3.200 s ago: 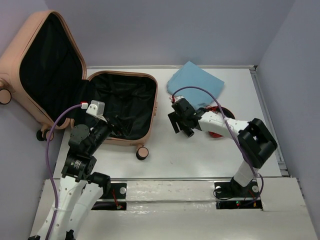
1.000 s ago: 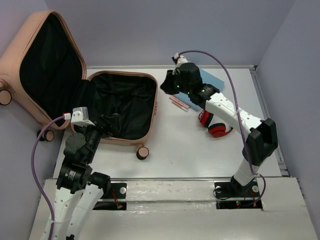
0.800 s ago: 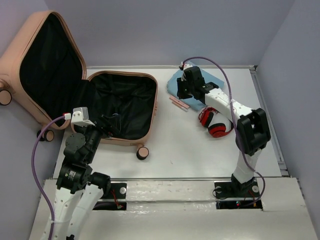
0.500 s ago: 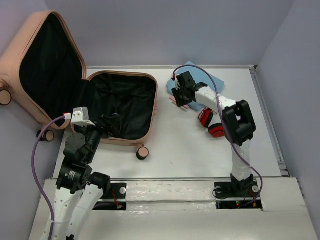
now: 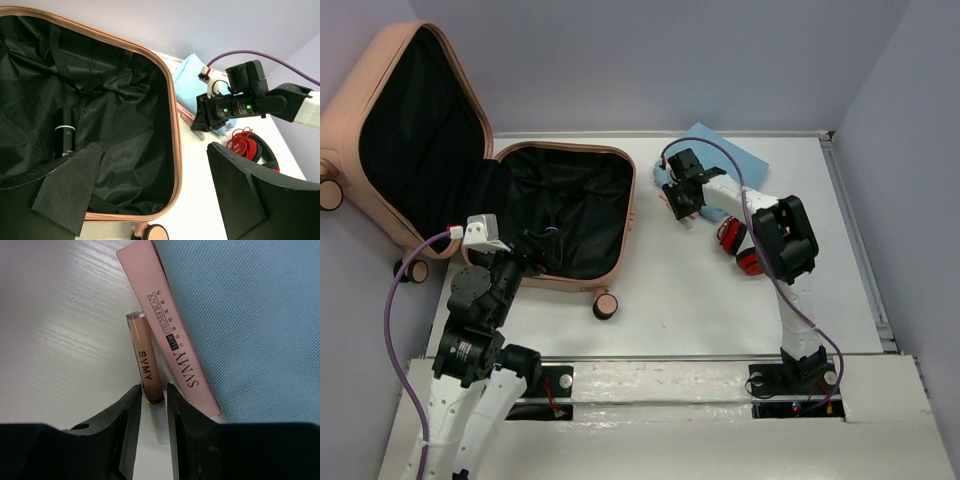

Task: Pack the luggage

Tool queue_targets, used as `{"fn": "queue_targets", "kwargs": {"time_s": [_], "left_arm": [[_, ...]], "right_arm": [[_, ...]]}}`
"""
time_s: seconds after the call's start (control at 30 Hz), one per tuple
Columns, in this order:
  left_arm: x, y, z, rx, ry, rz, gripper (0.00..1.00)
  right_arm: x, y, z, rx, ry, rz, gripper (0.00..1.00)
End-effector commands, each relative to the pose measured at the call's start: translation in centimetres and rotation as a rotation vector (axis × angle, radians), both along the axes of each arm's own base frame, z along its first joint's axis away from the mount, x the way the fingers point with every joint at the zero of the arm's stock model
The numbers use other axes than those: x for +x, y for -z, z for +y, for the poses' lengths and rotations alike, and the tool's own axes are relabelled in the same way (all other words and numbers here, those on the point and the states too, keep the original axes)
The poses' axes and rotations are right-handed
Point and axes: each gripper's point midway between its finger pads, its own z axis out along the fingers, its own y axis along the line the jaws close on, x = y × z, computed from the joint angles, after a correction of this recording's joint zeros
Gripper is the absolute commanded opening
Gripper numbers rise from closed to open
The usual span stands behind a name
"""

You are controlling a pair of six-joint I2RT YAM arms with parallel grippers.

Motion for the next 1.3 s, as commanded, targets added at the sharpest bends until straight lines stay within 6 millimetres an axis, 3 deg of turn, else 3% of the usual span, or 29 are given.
{"fn": "queue_targets", "kwargs": {"time_s": [0.0, 0.1, 0.13, 0.2, 0.23, 0.27, 0.33, 0.37, 0.43, 0.47, 0.53, 0.6, 0.63, 0.73, 0.77, 0.8, 0.83, 0.87, 0.93, 0.97, 1.0, 1.07, 1.13, 1.17, 1.27], "left_arm": [[0.2, -0.4, -0.4, 0.005, 0.02, -0.031, 0.99], [0.2, -0.4, -0.4, 0.005, 0.023, -0.031, 0.99], [0.2, -0.4, -0.5, 0.005, 0.024, -0.029, 0.99], [0.2, -0.4, -0.5, 0.005, 0.026, -0.031, 0.99], [0.1, -0.5, -0.5, 0.004, 0.024, -0.034, 0.99], [0.2, -0.4, -0.4, 0.005, 0.023, -0.029, 0.99], [0.1, -0.4, -0.4, 0.004, 0.024, -0.032, 0.99], [0.1, -0.5, -0.4, 0.004, 0.024, -0.034, 0.99], [0.1, -0.6, -0.5, 0.003, 0.027, -0.037, 0.99], [0.1, -0.5, -0.6, 0.001, 0.033, -0.038, 0.99], [0.0, -0.6, -0.6, 0.002, 0.035, -0.041, 0.99], [0.0, -0.6, -0.6, 0.002, 0.035, -0.041, 0.99], [0.0, -0.6, -0.6, 0.0, 0.035, -0.041, 0.99], [0.0, -0.6, -0.5, 0.0, 0.032, -0.041, 0.99], [0.0, -0.6, -0.5, 0.001, 0.03, -0.039, 0.99], [0.0, -0.6, -0.5, -0.002, 0.027, -0.039, 0.99], [0.0, -0.5, -0.4, 0.0, 0.026, -0.036, 0.99], [0.0, -0.5, -0.4, 0.001, 0.024, -0.038, 0.99], [0.0, -0.4, -0.3, 0.002, 0.02, -0.036, 0.99], [-0.1, -0.5, -0.3, 0.001, 0.02, -0.039, 0.99], [-0.1, -0.6, -0.3, -0.002, 0.023, -0.042, 0.99], [-0.2, -0.7, -0.5, -0.003, 0.033, -0.051, 0.99], [-0.2, -0.9, -0.5, -0.003, 0.033, -0.057, 0.99], [-0.3, -0.9, -0.5, -0.004, 0.033, -0.059, 0.99], [-0.3, -0.9, -0.5, -0.004, 0.033, -0.06, 0.99]], "right_arm": [[-0.8, 0.4, 0.2, 0.008, 0.005, 0.033, 0.31], [-1.8, 1.2, 0.5, 0.009, -0.01, 0.054, 0.3], [-1.9, 1.2, 0.9, 0.036, 0.013, 0.064, 0.38], [-2.0, 1.6, 1.0, 0.041, 0.016, 0.073, 0.41], [-2.0, 1.6, 1.0, 0.043, 0.019, 0.072, 0.2], [-1.9, 1.0, 0.9, 0.045, 0.035, 0.06, 0.07], [-1.8, -0.5, 0.7, 0.06, 0.051, 0.029, 0.07], [-1.8, -2.9, 0.8, 0.099, 0.067, -0.017, 0.07], [-2.5, -5.8, 1.6, 0.161, 0.064, -0.056, 0.07], [-3.5, -6.9, 2.9, 0.23, 0.048, -0.056, 0.07], [-4.7, -11.8, 5.2, 0.337, -0.002, -0.13, 0.07], [-6.7, -14.4, 8.6, 0.391, -0.066, -0.163, 0.07], [-6.9, -16.8, 10.2, 0.434, -0.085, -0.198, 0.07], [-8.8, -19.8, 15.6, 0.529, -0.179, -0.21, 0.07], [-9.2, -21.1, 18.7, 0.612, -0.22, -0.182, 0.11], [-9.3, -21.3, 20.2, 0.648, -0.237, -0.16, 0.24], [-9.0, -21.4, 21.2, 0.673, -0.245, -0.145, 0.51], [-8.3, -20.8, 22.1, 0.678, -0.237, -0.126, 0.62], [-6.2, -20.2, 20.2, 0.619, -0.162, -0.184, 0.74], [-5.3, -19.5, 17.7, 0.595, -0.124, -0.181, 0.75], [-5.9, -19.1, 17.2, 0.59, -0.126, -0.175, 0.74], [-4.0, -18.7, 13.4, 0.582, -0.089, -0.21, 0.67], [-3.8, -16.7, 10.0, 0.539, -0.042, -0.187, 0.57], [-2.6, -16.0, 7.7, 0.499, -0.001, -0.201, 0.52], [-1.6, -13.0, 4.4, 0.385, 0.04, -0.185, 0.43]]}}
